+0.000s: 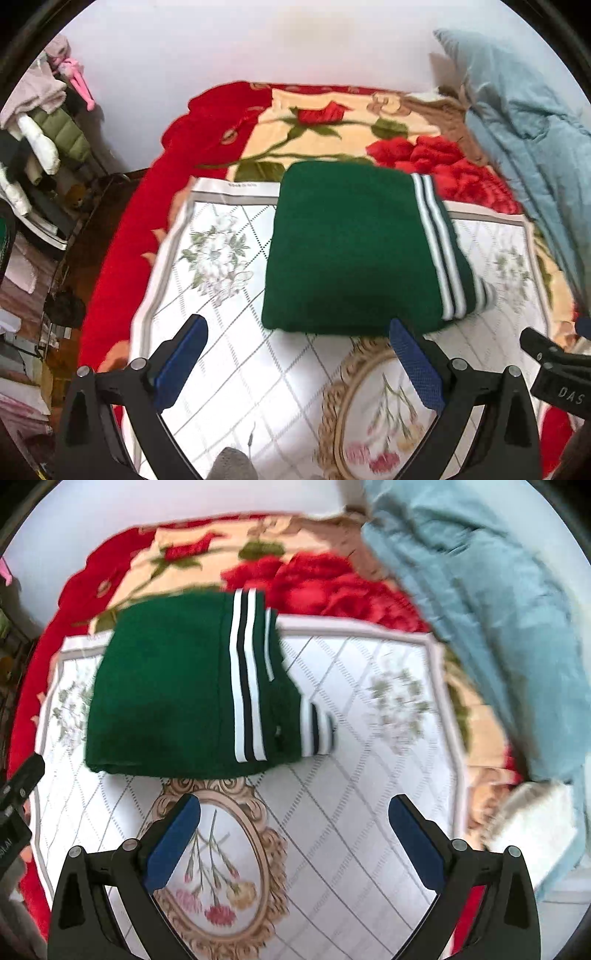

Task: Fold large clothes

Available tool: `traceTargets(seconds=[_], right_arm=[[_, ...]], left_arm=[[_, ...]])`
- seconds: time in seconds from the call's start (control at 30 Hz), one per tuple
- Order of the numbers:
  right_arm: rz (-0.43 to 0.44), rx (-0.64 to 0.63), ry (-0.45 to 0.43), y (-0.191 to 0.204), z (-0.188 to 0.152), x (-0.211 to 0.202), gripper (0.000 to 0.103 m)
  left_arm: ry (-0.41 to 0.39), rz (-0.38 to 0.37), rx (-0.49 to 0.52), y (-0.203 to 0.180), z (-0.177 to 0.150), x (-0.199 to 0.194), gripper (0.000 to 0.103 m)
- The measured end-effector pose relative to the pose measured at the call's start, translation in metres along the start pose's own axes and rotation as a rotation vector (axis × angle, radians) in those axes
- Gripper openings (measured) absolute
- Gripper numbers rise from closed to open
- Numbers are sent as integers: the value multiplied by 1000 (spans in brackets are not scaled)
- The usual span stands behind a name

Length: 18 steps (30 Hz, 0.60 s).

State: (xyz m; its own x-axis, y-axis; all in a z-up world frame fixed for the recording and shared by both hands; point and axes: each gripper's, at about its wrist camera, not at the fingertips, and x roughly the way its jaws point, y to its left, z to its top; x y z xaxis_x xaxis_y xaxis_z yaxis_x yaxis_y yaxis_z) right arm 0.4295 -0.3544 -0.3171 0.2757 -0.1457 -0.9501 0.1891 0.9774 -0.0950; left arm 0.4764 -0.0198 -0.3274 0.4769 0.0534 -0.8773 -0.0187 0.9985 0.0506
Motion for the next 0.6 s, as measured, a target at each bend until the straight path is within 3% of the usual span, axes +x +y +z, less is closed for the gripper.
traceTargets(seconds=[0.27,0.6], right_arm=[[-11,2,-119,-12,-46,-163,103],[-17,-14,-281,-47,-111,-350,103]], left_arm=[[-68,-29,-2,4,-18,-136,100],[-209,-26,24,14,-40,-296,100]])
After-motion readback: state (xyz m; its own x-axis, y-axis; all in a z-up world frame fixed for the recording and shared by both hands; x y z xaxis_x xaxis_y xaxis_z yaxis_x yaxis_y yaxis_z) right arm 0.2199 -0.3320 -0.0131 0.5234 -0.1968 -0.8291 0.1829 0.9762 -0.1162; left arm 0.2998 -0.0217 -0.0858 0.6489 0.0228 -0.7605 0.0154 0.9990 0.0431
